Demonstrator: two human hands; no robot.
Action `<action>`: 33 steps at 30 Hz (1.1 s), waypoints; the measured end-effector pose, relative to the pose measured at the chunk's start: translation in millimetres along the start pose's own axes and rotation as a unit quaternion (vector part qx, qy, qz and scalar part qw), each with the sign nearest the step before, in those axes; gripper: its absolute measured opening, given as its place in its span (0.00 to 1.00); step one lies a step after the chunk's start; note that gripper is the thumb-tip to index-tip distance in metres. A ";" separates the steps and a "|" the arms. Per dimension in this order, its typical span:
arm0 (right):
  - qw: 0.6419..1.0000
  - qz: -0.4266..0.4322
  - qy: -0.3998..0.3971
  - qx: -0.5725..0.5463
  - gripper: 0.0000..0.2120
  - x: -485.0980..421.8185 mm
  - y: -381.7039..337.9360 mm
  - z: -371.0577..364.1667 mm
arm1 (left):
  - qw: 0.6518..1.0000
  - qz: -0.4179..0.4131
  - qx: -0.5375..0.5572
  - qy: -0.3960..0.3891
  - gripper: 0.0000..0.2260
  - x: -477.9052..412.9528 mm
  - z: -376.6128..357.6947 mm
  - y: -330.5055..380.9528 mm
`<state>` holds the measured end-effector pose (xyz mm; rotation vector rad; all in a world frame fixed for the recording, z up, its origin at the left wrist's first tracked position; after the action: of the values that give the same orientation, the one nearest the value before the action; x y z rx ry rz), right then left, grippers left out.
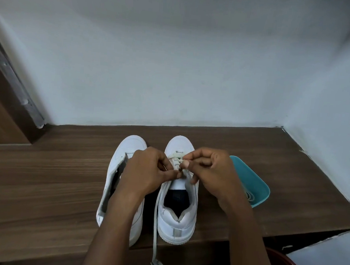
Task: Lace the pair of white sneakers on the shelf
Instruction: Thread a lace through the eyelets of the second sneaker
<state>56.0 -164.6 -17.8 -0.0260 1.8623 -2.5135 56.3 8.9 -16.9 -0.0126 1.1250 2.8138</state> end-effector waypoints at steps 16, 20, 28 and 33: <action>0.992 0.052 0.007 0.116 0.02 -3.8 6.2 -16.4 | 0.940 0.174 0.291 -0.036 0.08 3.9 -7.7 -31.0; 0.989 0.072 0.016 0.132 0.03 -5.4 7.3 -20.9 | 0.932 0.183 0.311 -0.035 0.08 3.5 -7.8 -31.5; 0.978 0.114 0.020 0.173 0.05 -7.2 11.4 -22.5 | 0.926 0.192 0.322 -0.039 0.08 4.2 -8.2 -33.4; 0.970 0.136 0.031 0.200 0.04 -4.4 5.4 -29.3 | 0.916 0.186 0.350 -0.064 0.06 4.6 -7.5 -33.4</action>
<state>59.8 -138.1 -31.5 0.2929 1.2354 -2.6549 55.1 28.2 -45.5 0.4813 2.2146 2.4470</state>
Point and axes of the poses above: each hand's wrist, its own x-axis away from the middle knuckle, its own z-axis out of the back of the hand, y = z × x, the point moved 5 cm from there along -x, towards the middle knuckle, and after that the axes turned 3 degrees about -z, right-handed, at the moved point
